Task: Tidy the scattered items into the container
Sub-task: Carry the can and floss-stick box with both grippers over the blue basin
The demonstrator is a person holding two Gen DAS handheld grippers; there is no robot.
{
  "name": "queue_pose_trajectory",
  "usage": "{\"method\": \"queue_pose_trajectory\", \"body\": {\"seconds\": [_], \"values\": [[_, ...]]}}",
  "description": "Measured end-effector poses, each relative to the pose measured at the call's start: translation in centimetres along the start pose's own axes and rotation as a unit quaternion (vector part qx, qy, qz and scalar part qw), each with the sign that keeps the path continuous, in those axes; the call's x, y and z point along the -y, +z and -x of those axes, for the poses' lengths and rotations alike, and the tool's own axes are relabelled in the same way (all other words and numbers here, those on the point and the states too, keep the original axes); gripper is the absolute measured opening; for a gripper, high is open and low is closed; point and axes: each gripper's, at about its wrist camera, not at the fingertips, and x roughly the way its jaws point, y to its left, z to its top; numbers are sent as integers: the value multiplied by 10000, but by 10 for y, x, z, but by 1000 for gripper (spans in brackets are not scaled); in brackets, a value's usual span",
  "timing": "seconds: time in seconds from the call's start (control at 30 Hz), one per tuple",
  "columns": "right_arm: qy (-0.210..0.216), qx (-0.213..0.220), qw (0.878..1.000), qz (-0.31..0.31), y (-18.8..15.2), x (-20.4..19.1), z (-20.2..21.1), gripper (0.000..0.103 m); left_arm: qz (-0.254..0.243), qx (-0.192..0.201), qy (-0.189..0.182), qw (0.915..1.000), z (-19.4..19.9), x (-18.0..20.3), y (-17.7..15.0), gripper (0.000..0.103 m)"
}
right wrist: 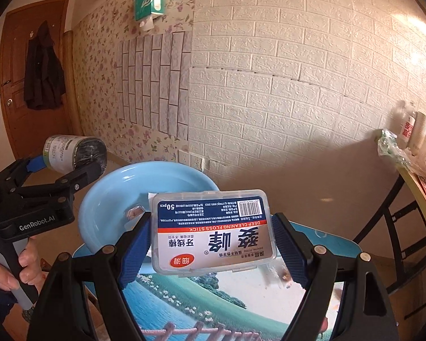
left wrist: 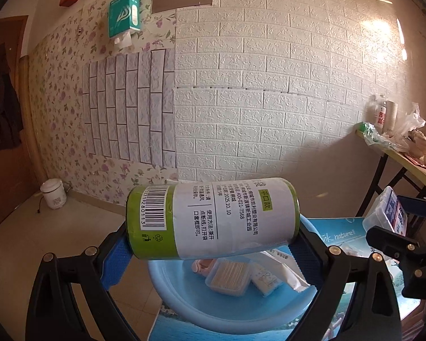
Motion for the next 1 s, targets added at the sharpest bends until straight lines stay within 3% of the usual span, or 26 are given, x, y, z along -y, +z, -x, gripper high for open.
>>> {"method": "queue_pose_trajectory", "body": {"seconds": [1.0], "values": [[303,-405,9985,211,9,-31,-76,84,-322,-359,18,9988,-46,-25,-8,98]]}}
